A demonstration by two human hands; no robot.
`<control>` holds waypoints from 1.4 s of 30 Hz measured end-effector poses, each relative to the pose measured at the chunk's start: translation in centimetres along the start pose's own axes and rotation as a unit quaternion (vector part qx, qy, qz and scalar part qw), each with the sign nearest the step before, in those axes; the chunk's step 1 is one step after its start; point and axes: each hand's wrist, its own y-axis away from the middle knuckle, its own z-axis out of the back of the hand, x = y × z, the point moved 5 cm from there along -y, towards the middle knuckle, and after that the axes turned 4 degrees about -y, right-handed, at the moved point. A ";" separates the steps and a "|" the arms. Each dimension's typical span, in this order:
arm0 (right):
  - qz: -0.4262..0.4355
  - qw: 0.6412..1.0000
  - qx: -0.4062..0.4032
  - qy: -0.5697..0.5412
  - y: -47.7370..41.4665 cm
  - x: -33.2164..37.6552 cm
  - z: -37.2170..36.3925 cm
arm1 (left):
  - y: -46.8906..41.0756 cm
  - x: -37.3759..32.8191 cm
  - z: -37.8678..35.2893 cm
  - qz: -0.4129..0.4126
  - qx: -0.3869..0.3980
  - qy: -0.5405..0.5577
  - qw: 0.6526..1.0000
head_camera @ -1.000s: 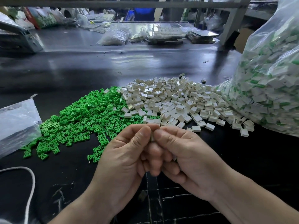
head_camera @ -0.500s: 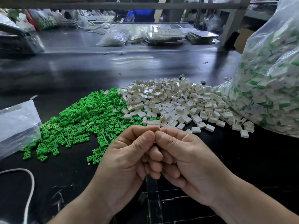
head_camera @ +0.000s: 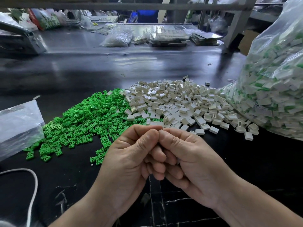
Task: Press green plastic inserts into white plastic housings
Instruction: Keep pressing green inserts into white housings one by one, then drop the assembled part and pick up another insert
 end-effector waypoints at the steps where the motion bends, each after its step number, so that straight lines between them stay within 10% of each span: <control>1: 0.001 1.000 -0.005 -0.004 0.0 0.0 0.0 | 0.0 0.1 -0.1 -0.003 -0.010 -0.004 1.000; 7: 0.008 1.000 -0.020 -0.016 -0.2 0.4 0.6 | 0.1 -0.4 -0.1 -0.052 -0.019 -0.121 0.991; 12: -0.001 0.999 -0.044 -0.021 -0.4 0.0 1.0 | 1.3 -2.7 0.1 -0.195 -0.071 -0.445 0.871; 20: -0.018 0.999 -0.036 -0.019 -0.3 -0.2 0.7 | 1.5 -3.6 0.4 -0.237 -0.098 -0.589 0.766; 34: -0.059 0.996 0.008 -0.065 -0.2 -0.4 0.4 | 1.6 -3.6 -0.5 -0.287 -0.077 -0.597 0.746; 42: -0.038 0.960 -0.118 -0.250 -0.5 1.4 2.9 | 1.5 -3.0 0.9 -0.244 -0.097 -0.599 0.756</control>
